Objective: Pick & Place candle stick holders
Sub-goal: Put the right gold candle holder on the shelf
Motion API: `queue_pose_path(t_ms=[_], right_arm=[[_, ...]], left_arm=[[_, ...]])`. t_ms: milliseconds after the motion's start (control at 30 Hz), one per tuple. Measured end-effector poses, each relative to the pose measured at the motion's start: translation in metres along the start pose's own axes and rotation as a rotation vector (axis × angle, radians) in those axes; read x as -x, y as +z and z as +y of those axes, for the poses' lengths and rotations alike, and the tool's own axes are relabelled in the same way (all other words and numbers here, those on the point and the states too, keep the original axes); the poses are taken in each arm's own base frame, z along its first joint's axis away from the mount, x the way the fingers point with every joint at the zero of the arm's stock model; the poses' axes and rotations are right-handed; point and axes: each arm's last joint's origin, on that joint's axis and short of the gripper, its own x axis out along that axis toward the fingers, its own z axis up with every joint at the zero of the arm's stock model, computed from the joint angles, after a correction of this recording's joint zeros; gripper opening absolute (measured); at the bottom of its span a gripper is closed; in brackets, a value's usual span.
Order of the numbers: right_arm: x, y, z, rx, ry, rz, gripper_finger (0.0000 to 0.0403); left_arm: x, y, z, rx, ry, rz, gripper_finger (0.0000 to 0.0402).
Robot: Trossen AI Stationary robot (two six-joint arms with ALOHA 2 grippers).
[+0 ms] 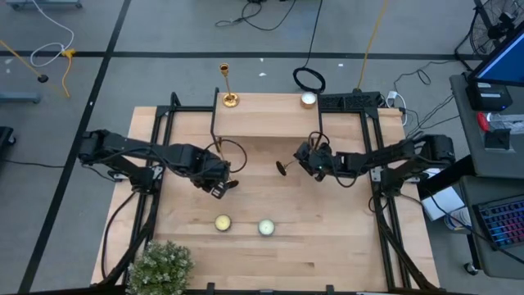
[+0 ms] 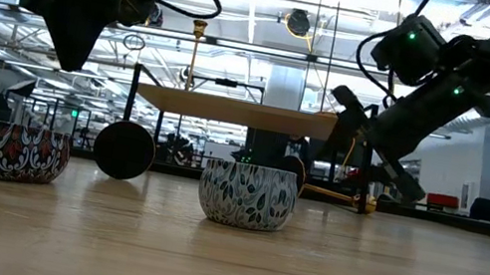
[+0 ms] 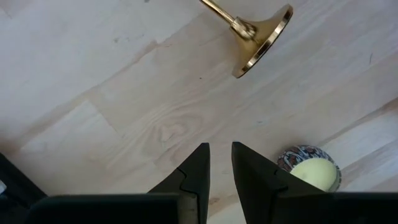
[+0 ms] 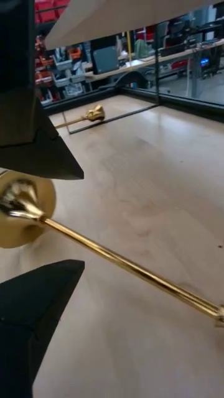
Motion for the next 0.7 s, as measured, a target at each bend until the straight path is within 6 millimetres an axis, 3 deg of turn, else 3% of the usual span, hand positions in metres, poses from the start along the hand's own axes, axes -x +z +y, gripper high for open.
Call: queue_pose_path(t_ms=[267, 700], right_arm=[[-0.001, 0.003, -0.001, 0.005, -0.018, -0.011, 0.0186], [-0.016, 0.005, -0.009, -0.005, -0.065, 0.029, 0.0216]], left_arm=[[0.000, 0.004, 0.002, -0.020, 0.002, -0.001, 0.0072], [0.000, 0.005, 0.003, -0.030, 0.006, -0.008, 0.0072]])
